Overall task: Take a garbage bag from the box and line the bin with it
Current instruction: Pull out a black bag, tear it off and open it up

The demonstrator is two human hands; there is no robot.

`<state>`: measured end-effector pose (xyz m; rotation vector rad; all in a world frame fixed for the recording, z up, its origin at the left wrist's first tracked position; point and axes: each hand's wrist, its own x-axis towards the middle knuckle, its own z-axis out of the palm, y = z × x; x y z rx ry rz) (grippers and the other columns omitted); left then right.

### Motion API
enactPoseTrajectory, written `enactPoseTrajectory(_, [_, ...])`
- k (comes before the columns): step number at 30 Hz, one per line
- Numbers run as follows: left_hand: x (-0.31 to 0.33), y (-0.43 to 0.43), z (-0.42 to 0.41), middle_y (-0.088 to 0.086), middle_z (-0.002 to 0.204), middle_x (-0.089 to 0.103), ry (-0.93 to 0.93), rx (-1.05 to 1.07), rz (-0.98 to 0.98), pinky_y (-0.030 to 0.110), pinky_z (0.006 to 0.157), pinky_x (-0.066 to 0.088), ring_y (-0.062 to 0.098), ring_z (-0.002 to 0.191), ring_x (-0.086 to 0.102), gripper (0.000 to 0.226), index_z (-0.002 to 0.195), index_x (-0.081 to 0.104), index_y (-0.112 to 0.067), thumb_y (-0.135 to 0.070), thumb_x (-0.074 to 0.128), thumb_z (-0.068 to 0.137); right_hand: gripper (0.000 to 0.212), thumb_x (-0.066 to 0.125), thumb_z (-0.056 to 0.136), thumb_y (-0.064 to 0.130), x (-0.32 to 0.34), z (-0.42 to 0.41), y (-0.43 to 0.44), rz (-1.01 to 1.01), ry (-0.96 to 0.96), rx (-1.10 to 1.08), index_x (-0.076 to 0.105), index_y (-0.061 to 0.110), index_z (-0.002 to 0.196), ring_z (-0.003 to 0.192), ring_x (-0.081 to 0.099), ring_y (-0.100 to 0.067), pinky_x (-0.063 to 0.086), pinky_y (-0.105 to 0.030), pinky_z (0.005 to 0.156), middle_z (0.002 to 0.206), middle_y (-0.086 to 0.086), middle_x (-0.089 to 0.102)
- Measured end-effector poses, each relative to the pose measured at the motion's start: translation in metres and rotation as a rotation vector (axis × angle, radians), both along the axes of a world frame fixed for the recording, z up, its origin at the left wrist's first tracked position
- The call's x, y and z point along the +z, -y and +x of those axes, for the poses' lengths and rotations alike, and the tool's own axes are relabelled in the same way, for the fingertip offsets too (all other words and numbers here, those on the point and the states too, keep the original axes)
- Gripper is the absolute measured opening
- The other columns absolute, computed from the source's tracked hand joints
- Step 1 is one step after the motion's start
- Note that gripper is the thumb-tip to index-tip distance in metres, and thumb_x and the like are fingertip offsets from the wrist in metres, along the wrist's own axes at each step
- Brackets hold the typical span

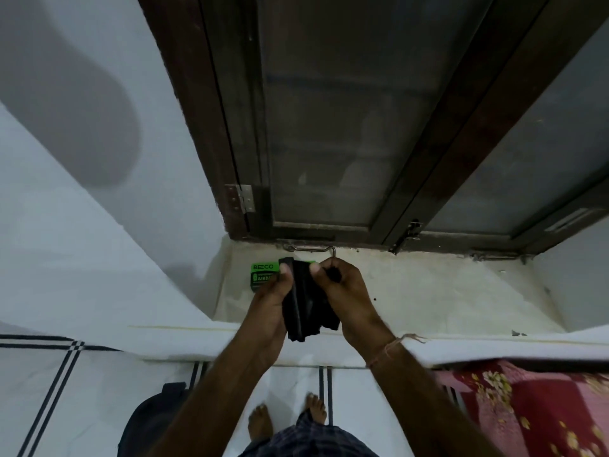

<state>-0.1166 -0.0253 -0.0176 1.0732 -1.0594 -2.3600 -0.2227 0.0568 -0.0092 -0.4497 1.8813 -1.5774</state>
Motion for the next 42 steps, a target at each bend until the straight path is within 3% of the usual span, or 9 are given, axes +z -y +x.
enactPoseTrajectory(3, [0.006,0.008,0.009,0.015,0.120,0.074,0.001,-0.079,-0.045,0.041,0.076,0.060,0.035,0.111,0.071,0.051,0.129,0.066,-0.013,-0.048,0.058,0.093,0.027,0.064,0.098,0.021,-0.001,0.007,0.003,-0.004,-0.005,-0.085,0.059,-0.003,0.088,0.079,0.060,-0.027,0.057,-0.056,0.081,0.085,-0.031,0.064])
enactPoseTrajectory(6, [0.006,0.014,0.018,0.015,0.126,0.072,-0.025,-0.107,-0.025,0.047,0.091,0.056,0.033,0.118,0.068,0.047,0.133,0.064,-0.012,-0.043,0.053,0.100,0.016,0.055,0.102,0.007,0.003,0.011,0.005,-0.031,0.006,-0.164,0.065,0.001,0.092,0.088,0.068,-0.036,0.057,-0.058,0.090,0.093,-0.026,0.070])
enactPoseTrajectory(10, [0.006,0.015,0.025,0.017,0.130,0.069,-0.071,-0.145,0.037,0.047,0.094,0.056,0.034,0.122,0.065,0.050,0.136,0.060,-0.009,-0.040,0.052,0.098,0.035,0.049,0.107,0.028,0.011,0.024,0.006,-0.123,0.146,-0.152,0.071,0.001,0.103,0.105,0.070,-0.045,0.059,-0.057,0.092,0.105,-0.027,0.074])
enactPoseTrajectory(16, [0.004,0.017,0.030,0.020,0.129,0.069,-0.062,-0.166,0.009,0.048,0.096,0.056,0.035,0.121,0.065,0.052,0.136,0.060,-0.007,-0.045,0.048,0.102,0.023,0.065,0.100,0.021,0.012,0.039,-0.003,-0.143,0.124,-0.093,0.071,0.002,0.090,0.075,0.071,-0.028,0.058,-0.032,0.064,0.080,-0.014,0.073])
enactPoseTrajectory(24, [0.004,0.010,0.038,0.022,0.134,0.065,-0.017,-0.158,0.126,0.049,0.094,0.056,0.040,0.124,0.062,0.061,0.140,0.056,-0.007,-0.051,0.046,0.098,0.019,0.050,0.103,0.000,-0.001,0.045,-0.007,-0.096,-0.005,-0.210,0.068,-0.006,0.099,0.088,0.066,-0.028,0.057,-0.037,0.082,0.097,-0.029,0.070])
enactPoseTrajectory(29, [0.007,0.010,0.045,0.017,0.127,0.071,-0.055,-0.213,0.011,0.039,0.079,0.060,0.034,0.118,0.068,0.055,0.136,0.060,-0.011,-0.050,0.048,0.098,0.035,0.051,0.107,0.026,0.004,0.056,-0.008,-0.171,0.119,-0.142,0.072,-0.002,0.111,0.106,0.072,-0.039,0.060,-0.044,0.093,0.109,-0.026,0.073])
enactPoseTrajectory(32, [0.007,0.013,0.047,0.018,0.129,0.069,-0.064,-0.189,-0.007,0.046,0.089,0.059,0.036,0.121,0.065,0.049,0.136,0.059,-0.009,-0.040,0.049,0.099,0.026,0.066,0.099,0.020,0.007,0.058,-0.010,-0.163,0.113,-0.093,0.075,-0.004,0.104,0.094,0.076,-0.034,0.063,-0.038,0.082,0.100,-0.023,0.077])
enactPoseTrajectory(38, [0.007,0.013,0.052,0.022,0.126,0.069,-0.063,-0.222,-0.028,0.032,0.066,0.057,0.032,0.102,0.070,0.059,0.135,0.061,-0.009,-0.052,0.042,0.100,0.018,0.063,0.100,0.013,0.002,0.052,-0.009,-0.103,0.018,-0.120,0.064,-0.002,0.090,0.077,0.066,-0.018,0.055,-0.030,0.070,0.079,-0.006,0.067])
enactPoseTrajectory(42, [0.004,0.018,0.053,0.018,0.131,0.068,-0.063,-0.202,-0.046,0.049,0.091,0.057,0.036,0.121,0.065,0.051,0.138,0.059,-0.012,-0.046,0.043,0.104,0.016,0.059,0.101,0.003,0.004,0.050,-0.008,-0.120,-0.020,-0.130,0.062,-0.012,0.099,0.077,0.068,-0.012,0.056,-0.023,0.070,0.083,-0.009,0.069])
